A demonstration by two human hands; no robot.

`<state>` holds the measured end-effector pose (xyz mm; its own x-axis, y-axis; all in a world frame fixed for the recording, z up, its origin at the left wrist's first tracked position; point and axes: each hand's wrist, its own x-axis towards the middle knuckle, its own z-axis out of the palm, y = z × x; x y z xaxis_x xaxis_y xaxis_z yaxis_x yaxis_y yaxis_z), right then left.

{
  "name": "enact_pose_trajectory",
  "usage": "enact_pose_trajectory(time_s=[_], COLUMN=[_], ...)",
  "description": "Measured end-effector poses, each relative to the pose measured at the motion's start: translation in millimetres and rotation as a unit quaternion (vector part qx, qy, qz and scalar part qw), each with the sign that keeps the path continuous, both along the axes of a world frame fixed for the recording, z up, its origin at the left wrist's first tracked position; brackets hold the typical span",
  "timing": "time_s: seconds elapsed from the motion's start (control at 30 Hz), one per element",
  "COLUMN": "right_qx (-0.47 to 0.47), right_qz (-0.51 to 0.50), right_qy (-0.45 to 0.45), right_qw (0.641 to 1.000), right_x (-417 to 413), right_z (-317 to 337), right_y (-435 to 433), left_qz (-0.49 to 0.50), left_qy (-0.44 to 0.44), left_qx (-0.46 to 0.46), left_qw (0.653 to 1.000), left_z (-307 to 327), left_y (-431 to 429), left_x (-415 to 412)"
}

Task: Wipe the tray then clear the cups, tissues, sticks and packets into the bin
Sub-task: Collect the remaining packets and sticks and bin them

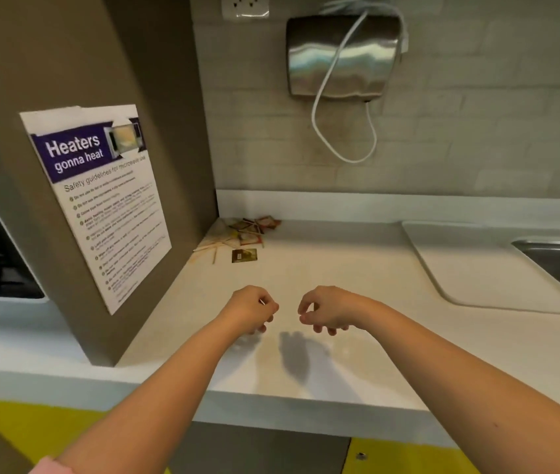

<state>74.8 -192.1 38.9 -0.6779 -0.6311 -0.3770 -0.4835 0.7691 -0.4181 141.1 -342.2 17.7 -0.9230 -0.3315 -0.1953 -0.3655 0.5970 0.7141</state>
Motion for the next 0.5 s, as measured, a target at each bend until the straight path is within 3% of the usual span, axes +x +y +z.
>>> enact_pose_trajectory(time_s=[0.4,0.5], right_qx=[-0.070,-0.094], right_qz=[0.013,0.033], right_qy=[0.028,0.059], right_qw=[0.997,0.993], right_x=[-111.7,-140.1], right_z=[-14.1,-23.2], right_y=[-62.3,-79.0], left_qz=[0.181,0.217], left_qy=[0.077,0.095], left_qx=[0.043,0.008], left_qw=[0.980,0.971], left_z=[-18.9,-23.0], left_y=[-55.3,-67.9], left_x=[-90.1,-112.0])
